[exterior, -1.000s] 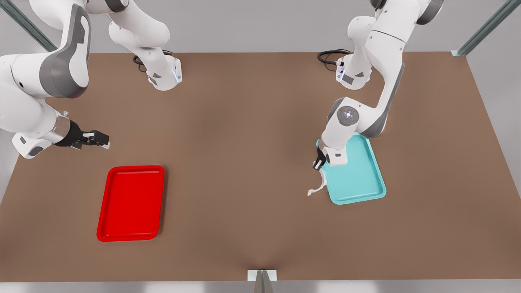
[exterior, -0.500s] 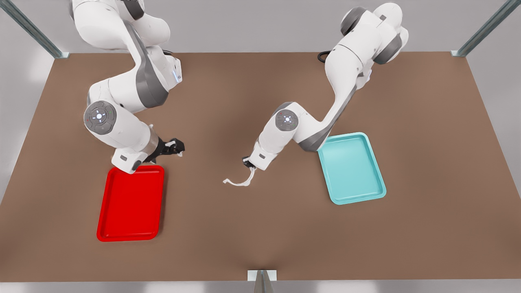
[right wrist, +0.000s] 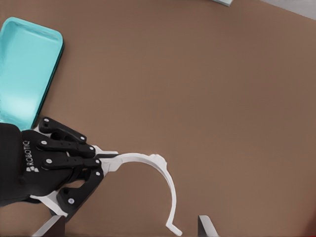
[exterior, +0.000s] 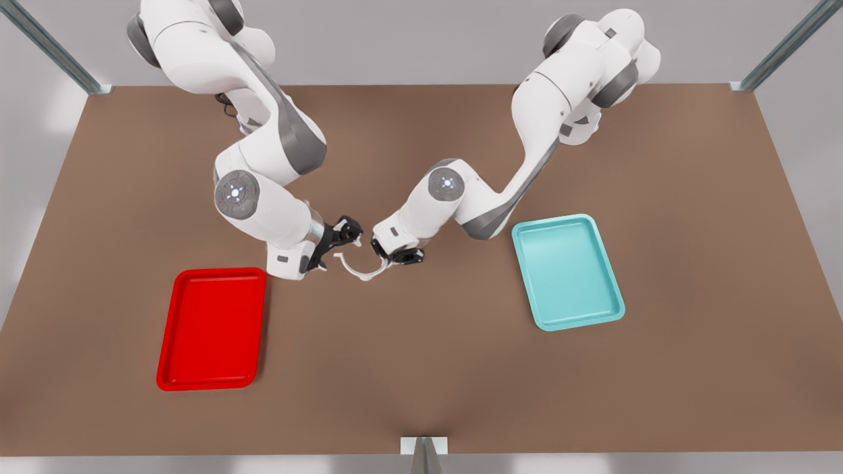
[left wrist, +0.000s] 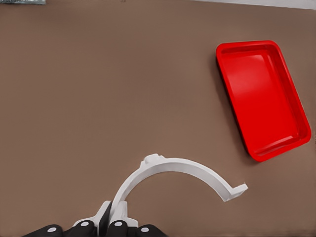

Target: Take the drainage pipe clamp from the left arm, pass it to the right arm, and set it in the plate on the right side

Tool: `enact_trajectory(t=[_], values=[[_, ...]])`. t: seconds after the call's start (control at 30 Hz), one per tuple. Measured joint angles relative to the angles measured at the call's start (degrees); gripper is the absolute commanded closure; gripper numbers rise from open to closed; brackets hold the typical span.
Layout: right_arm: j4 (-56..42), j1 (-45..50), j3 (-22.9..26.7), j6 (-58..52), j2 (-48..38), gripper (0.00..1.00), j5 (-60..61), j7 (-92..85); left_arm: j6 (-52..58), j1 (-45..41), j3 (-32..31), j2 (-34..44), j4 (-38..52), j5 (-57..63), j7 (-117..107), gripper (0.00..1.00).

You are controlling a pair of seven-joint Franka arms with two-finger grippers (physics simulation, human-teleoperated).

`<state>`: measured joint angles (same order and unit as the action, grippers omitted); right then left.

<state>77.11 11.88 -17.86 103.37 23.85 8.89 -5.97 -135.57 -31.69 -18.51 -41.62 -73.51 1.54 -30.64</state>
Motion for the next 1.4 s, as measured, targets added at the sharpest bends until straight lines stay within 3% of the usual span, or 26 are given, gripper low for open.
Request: enact_trajectory(t=[0.67,1.23,1.3,1.33,1.37,1.4], values=[[4.9,-2.3,-0.9,3.9,3.1,0.00,0.8,-15.9,-1.3,-0.3,0.2,0.1,0.1,0.1,11.5,0.79],[8.0,0.2,-0.7,4.2,7.4,0.00,-0.2,-14.9,-1.3,-0.5,0.2,0.1,0.1,0.3,14.9,0.79],[8.7,0.1,-0.7,4.2,7.5,0.10,-0.3,-14.3,-1.3,-0.5,0.2,0.1,0.1,0.3,15.1,0.79],[8.9,-0.1,-0.7,4.3,7.6,0.21,-0.4,-14.1,-1.3,-0.5,0.2,0.1,0.1,0.3,15.2,0.79],[9.0,-0.3,-0.6,4.3,7.8,0.44,-0.4,-13.8,-1.3,-0.5,0.2,0.1,0.1,0.3,15.3,0.79],[9.2,-0.3,-0.5,4.4,8.0,0.51,-0.3,-13.6,-1.3,-0.5,0.3,0.1,0.1,0.3,15.4,0.79]])
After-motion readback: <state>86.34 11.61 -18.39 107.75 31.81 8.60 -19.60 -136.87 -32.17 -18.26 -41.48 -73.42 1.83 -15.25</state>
